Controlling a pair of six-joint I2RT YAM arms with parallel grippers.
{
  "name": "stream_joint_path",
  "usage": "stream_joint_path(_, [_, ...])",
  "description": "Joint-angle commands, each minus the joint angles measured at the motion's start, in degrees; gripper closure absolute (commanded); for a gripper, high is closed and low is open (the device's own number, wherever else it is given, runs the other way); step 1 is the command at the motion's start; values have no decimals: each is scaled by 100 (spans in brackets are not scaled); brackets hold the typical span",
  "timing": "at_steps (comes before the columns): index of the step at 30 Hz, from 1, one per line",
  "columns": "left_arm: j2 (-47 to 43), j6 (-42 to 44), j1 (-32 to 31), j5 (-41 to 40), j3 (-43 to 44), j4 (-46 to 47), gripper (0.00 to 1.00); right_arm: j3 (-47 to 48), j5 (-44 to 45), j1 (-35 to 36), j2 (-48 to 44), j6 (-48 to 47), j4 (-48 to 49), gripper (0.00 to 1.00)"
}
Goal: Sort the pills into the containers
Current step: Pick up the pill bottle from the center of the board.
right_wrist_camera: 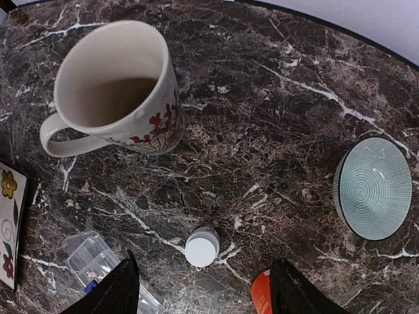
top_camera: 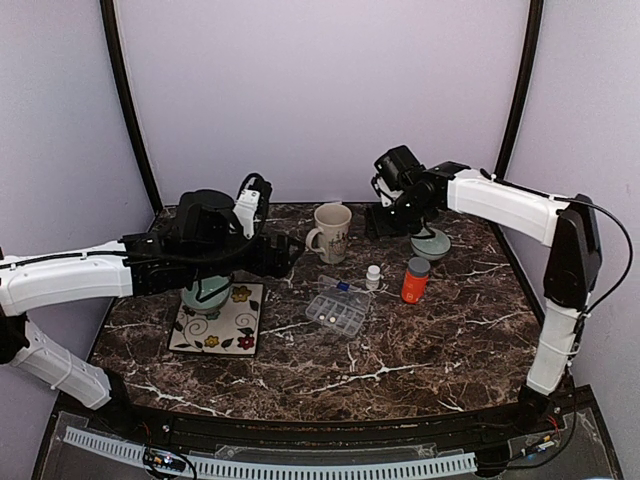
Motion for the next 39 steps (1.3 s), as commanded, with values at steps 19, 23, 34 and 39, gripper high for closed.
stream_joint_path(19, [276,155,399,432,496,-309,7,903,-566,-48,1183,-220,-1178,34])
stream_joint_path(23, [293,147,408,506,480,-279,7,876,-620,-78,1296,-231,-1227,34])
stream_joint_path(34, [257,80,451,561,337,-187,7,900,-783,-168,1567,-282,-1227,39])
stream_joint_path(39, [302,72,511,617,337,-157,7,1007,-858,-195,1702,-334,-1251,43])
